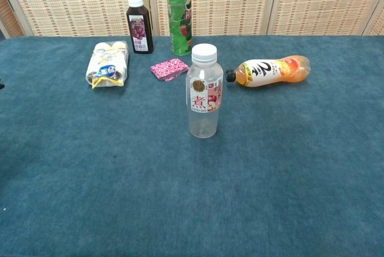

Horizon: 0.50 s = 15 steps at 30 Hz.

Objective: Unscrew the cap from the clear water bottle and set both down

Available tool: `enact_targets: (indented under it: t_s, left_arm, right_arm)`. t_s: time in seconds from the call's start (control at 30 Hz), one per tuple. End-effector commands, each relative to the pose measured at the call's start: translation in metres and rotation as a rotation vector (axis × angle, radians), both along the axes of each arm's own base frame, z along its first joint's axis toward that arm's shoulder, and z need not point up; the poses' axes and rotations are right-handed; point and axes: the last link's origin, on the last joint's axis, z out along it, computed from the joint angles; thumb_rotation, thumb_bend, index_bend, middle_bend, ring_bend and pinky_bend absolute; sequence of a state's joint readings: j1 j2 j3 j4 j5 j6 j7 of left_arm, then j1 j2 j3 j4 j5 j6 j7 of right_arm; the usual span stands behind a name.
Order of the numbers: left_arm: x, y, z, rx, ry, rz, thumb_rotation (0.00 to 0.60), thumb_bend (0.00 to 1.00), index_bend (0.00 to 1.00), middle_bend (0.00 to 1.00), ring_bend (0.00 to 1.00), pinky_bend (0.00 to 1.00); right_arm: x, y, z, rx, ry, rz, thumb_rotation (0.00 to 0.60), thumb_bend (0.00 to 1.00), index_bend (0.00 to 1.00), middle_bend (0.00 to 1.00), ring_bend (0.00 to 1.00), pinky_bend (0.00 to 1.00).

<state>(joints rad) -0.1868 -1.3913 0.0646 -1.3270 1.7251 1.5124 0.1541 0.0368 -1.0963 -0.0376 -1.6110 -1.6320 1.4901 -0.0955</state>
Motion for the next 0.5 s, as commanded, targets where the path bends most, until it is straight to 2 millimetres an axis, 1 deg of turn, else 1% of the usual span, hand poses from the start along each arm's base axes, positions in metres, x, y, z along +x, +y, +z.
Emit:
enact_targets:
  t_s: [0.03, 0.17, 0.3, 0.4, 0.5]
  left_arm:
    - [-0.001, 0.000, -0.001, -0.006, 0.000, 0.002, 0.600, 0.34, 0.00, 0.00, 0.00, 0.04]
    - [0.000, 0.001, -0.003, -0.026, -0.007, 0.001, 0.600, 0.34, 0.00, 0.00, 0.00, 0.04]
    - [0.002, 0.003, -0.008, -0.081, -0.053, 0.003, 0.600, 0.34, 0.00, 0.00, 0.00, 0.04]
    - [0.010, 0.009, -0.018, -0.155, -0.121, -0.007, 0.600, 0.35, 0.00, 0.00, 0.00, 0.05]
    - [0.022, 0.021, -0.026, -0.198, -0.164, -0.025, 0.600, 0.35, 0.00, 0.00, 0.00, 0.05]
  right_arm:
    - [0.000, -0.001, -0.001, 0.001, 0.003, 0.003, 0.600, 0.10, 0.00, 0.00, 0.00, 0.00]
    - [0.001, -0.002, -0.003, 0.000, 0.006, 0.015, 0.600, 0.10, 0.00, 0.00, 0.00, 0.00]
    - [0.001, -0.002, -0.001, -0.008, 0.002, 0.015, 0.600, 0.10, 0.00, 0.00, 0.00, 0.00]
    - [0.003, -0.008, 0.000, -0.013, 0.003, 0.017, 0.600, 0.10, 0.00, 0.00, 0.00, 0.00]
    - [0.014, -0.019, 0.002, 0.001, -0.016, 0.053, 0.600, 0.10, 0.00, 0.00, 0.00, 0.00]
